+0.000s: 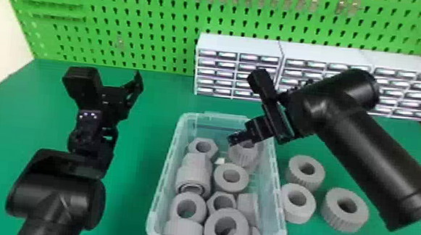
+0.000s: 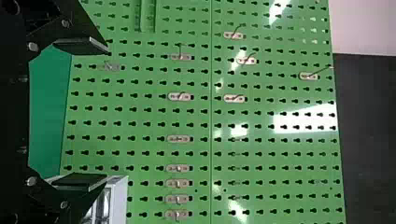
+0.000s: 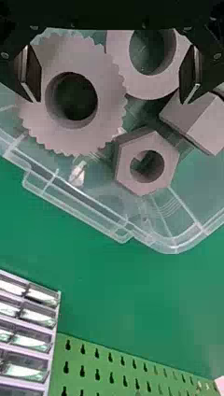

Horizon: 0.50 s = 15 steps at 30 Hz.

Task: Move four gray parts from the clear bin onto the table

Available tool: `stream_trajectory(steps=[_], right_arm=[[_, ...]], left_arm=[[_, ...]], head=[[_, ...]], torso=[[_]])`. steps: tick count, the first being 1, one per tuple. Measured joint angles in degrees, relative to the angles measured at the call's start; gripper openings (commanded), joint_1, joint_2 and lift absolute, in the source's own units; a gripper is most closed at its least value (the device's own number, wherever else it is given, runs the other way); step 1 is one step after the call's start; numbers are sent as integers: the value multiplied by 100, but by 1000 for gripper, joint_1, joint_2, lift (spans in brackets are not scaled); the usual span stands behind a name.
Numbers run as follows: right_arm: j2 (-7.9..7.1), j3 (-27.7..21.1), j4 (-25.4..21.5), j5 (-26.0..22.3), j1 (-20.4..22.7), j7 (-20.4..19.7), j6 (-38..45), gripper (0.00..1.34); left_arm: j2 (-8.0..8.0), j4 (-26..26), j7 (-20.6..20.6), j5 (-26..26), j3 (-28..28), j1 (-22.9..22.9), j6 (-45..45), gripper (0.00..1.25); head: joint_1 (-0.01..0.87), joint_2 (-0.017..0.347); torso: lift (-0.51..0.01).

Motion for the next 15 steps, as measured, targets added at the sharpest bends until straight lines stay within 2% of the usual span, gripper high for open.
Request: stream_trajectory(steps=[15], right_arm=[[28,294,352,-80,-31,41,-373,1241]], left_arm=[[-19,34,0,-7,-21,-50,0,953]], head=[[693,72]], torso=[[-52]])
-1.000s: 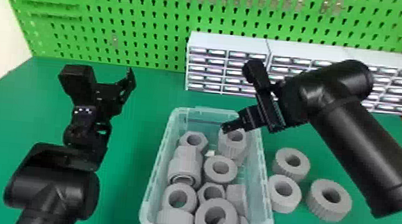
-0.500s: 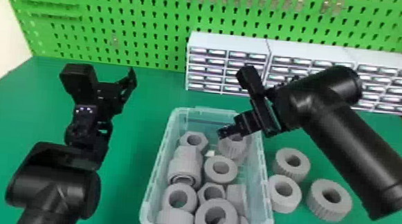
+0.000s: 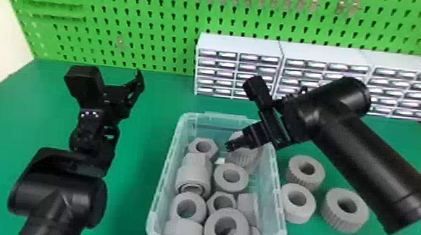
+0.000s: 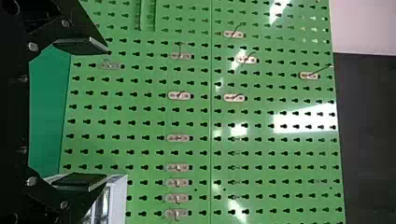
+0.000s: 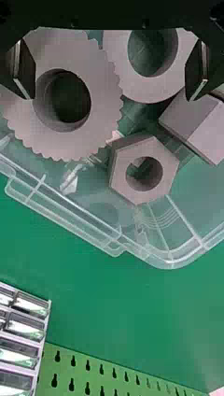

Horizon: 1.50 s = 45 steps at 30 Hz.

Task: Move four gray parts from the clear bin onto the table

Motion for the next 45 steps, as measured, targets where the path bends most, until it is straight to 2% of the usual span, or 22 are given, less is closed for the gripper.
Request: stream_trajectory(steps=[17,33,42,45], right_arm=[[14,430,236,-1,-19,173,-609,1259],[19,629,424,-51,24,191,-742,1255],[32,672,526,-146,24,192,-775,1221],[33,690,543,-170,24,193,-790,1132]], left_arm=[[-14,24,0,0,-20,-41,-9,953],[-14,24,0,17,-11,-67,-39,953],[-14,24,0,29,0,-74,-45,953],[-14,24,0,34,3,-74,-50,953]], head=[[693,72],[693,72],[693,72],[693,72]], torso=[[-52],[-52],[-52],[-52]])
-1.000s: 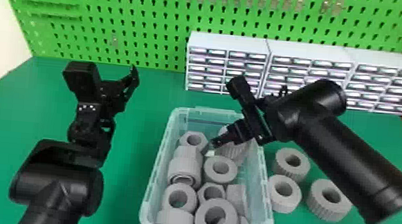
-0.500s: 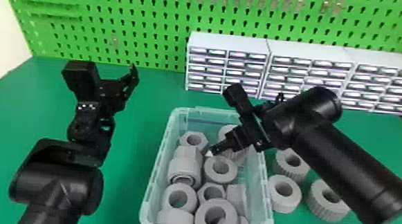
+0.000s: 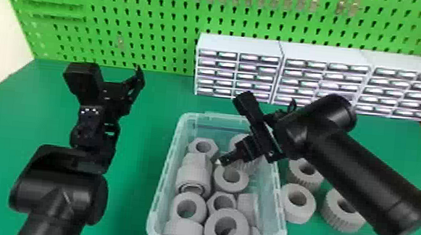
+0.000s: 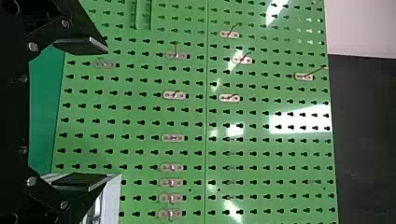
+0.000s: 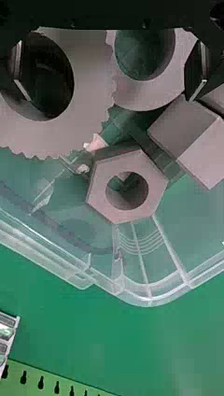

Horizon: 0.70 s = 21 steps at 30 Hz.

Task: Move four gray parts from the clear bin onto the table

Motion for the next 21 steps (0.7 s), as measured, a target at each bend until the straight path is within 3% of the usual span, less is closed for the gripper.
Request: stream_trajectory(steps=[1,3,4,6,11,21], right_arm=[[0,6,2,-1,0,0,0,1072],[0,11,4,-2,0,-2,12,824],[2,11,4,-5,-1,-4,38,627],[5,0,4,-13,-3,-8,100,433],[16,-82,5,-36,-8,-9,271,256],[18,-238,-26,-202,0,-10,483,253]], left_arm=[[0,0,0,1,1,0,-1,953],[0,0,0,1,2,0,-2,953],[0,0,0,1,4,0,-3,953],[0,0,0,1,7,1,-3,953],[0,0,0,2,15,8,-4,953],[0,0,0,10,41,51,-12,953]], head=[[693,72],[693,72],[693,72],[693,72],[693,72],[693,72]], torso=[[-52],[-52],[-52],[-52],[-52],[-52]])
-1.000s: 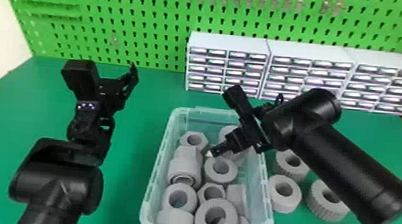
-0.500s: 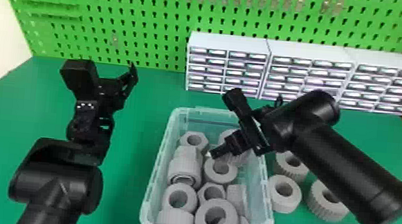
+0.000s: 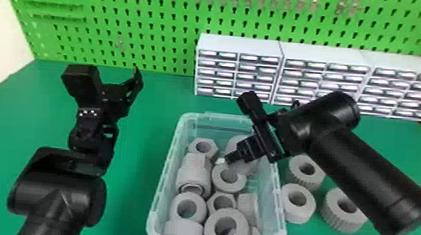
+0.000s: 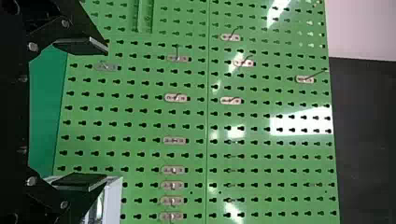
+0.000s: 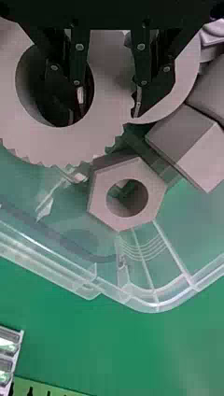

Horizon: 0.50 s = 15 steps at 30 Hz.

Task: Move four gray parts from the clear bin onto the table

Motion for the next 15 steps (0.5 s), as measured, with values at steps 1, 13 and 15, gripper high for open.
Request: stream_trajectory(steps=[1,13,15], right_arm=[[0,-51,-25,-27,4,1,73,253],[17,-158,-882,363,-10,-8,473,253],[17,-164,-970,364,-18,-8,483,253]], left_arm=[[0,0,0,0,0,4,0,953],[0,0,0,8,26,59,-17,953],[0,0,0,8,23,56,-17,953]], head=[[693,72],[693,72],[693,72]], torso=[[-52],[-52],[-52]])
